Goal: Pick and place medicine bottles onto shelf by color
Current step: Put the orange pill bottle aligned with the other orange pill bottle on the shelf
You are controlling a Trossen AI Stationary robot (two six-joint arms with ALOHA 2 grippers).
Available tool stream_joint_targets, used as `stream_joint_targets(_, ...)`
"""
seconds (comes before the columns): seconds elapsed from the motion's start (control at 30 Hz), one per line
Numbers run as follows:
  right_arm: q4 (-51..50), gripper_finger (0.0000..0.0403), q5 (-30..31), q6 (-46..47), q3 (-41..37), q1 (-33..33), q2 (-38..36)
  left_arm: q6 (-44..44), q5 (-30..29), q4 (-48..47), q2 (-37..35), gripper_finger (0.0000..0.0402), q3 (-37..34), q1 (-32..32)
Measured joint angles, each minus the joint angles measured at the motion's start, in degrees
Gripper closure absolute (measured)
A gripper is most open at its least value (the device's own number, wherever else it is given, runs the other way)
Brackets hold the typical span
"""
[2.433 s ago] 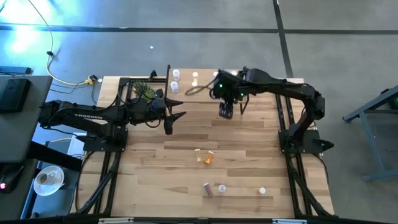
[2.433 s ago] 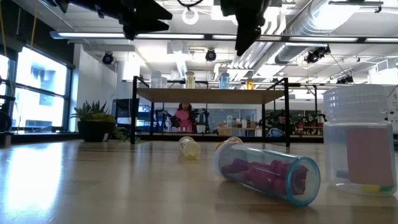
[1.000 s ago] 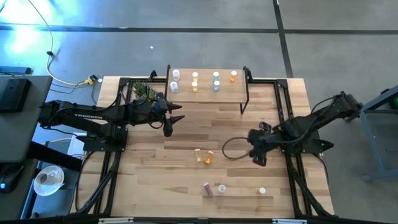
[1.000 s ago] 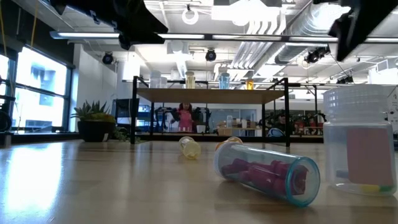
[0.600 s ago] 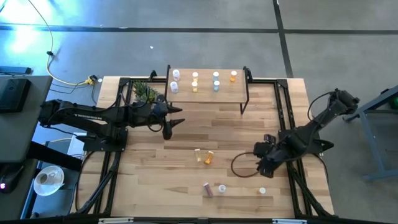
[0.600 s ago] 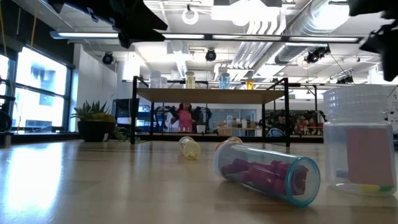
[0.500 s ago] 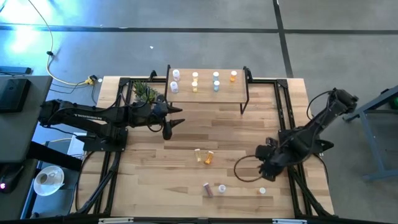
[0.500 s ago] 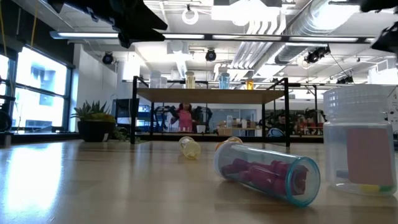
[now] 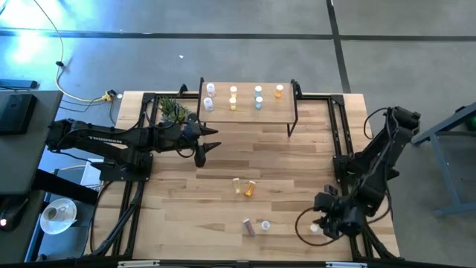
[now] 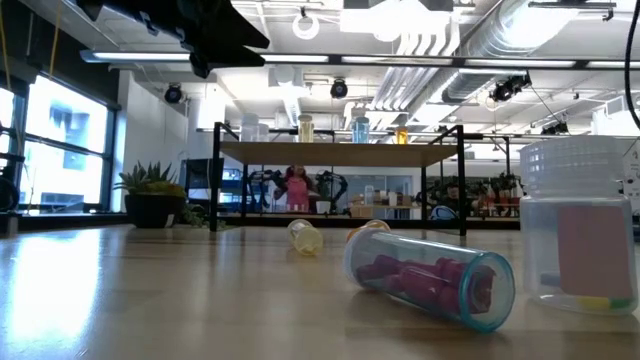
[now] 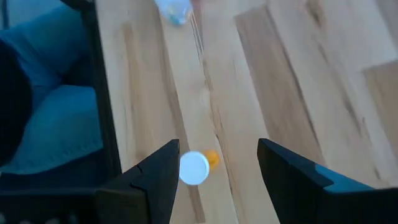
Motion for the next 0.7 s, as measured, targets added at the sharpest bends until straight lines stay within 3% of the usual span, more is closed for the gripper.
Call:
stream_joint_targets(0.43,5.1,0.0196,-0.1,4.1,0.0,4.2,10.3,0.0,0.0,0.0,0.0,0.0185,0.0,0.1)
stream_joint_targets(0.7,6.3,0.0196,-0.5,4.3,0.0,4.2,12.5,0.0,0.0,0.0,0.0,0.0185,0.0,0.1)
